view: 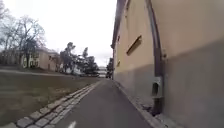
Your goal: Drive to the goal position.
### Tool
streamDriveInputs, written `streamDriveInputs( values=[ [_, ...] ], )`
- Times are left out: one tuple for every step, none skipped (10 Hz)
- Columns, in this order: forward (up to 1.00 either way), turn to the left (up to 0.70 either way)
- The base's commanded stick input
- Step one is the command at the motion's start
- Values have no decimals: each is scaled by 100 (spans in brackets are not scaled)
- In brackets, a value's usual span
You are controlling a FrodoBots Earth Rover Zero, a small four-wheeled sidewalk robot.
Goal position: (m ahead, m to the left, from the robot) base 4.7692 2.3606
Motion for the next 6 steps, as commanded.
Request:
streamDriveInputs(
  values=[
    [100,0],
    [100,0],
    [100,0],
    [100,0],
    [100,0],
    [100,16]
  ],
)
